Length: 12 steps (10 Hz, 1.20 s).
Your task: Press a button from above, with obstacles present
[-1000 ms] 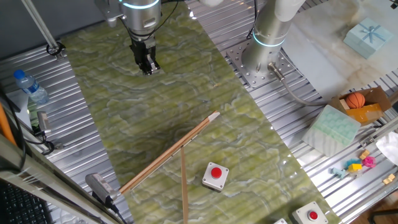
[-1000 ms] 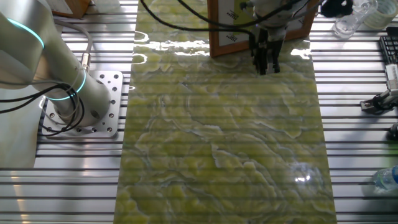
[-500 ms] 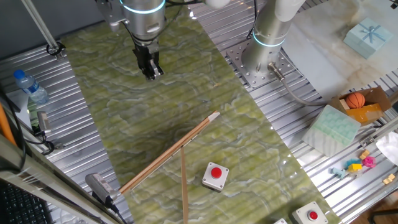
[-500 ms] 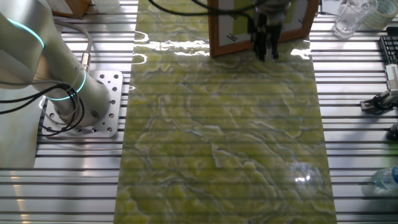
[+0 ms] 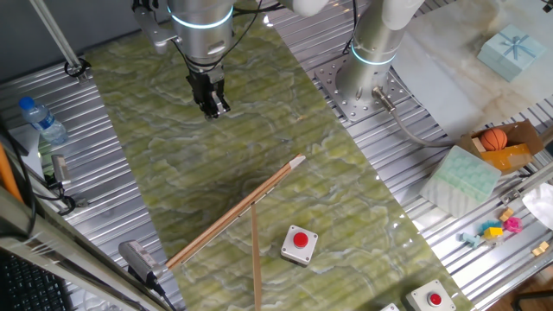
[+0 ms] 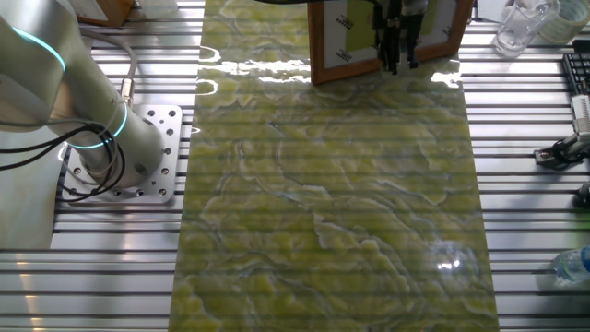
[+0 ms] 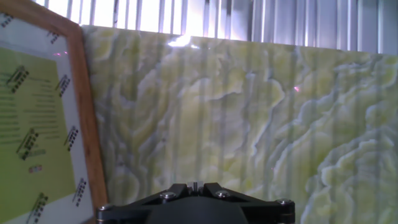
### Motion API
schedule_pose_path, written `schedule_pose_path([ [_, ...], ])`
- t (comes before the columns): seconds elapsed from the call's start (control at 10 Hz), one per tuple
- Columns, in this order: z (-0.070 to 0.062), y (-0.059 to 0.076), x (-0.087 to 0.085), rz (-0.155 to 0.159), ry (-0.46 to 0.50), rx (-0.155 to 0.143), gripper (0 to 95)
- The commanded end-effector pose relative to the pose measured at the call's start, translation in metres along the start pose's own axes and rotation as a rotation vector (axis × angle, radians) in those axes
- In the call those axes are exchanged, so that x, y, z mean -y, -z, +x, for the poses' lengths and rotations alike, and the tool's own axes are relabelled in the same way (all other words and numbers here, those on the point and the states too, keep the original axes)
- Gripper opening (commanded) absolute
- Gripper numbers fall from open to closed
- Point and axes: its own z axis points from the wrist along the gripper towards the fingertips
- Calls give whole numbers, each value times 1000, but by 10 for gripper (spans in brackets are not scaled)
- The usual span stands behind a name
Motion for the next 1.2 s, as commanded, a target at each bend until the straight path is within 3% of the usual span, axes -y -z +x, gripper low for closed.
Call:
schedule_pose_path([
  [0.1,0,0,0,-21,13,5,0],
  [0.4,-1,1,-3,-22,42,6,0],
  [0.7,-1,1,-3,-22,79,-11,0],
  [1.1,-2,1,-2,-16,49,-12,0],
  [1.2,-2,1,-2,62,118,-6,0],
])
